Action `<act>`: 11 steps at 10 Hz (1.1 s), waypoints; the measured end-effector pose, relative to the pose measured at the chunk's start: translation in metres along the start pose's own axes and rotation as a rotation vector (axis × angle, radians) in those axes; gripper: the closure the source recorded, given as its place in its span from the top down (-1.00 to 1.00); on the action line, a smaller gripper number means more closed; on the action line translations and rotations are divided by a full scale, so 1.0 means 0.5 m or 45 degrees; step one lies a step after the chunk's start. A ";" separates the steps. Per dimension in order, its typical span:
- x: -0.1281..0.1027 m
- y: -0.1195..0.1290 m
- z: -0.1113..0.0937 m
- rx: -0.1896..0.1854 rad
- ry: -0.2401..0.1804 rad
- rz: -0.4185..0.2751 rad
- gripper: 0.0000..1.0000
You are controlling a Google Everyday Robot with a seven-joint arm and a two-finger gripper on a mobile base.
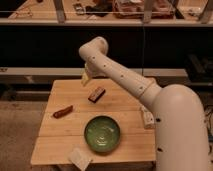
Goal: Move the arm in a circular motion
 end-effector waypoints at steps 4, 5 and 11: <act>-0.188 0.304 -0.013 -0.075 -0.040 0.511 0.60; -0.261 0.354 -0.019 -0.085 -0.063 0.632 0.60; -0.575 0.326 -0.079 -0.114 -0.230 0.816 0.60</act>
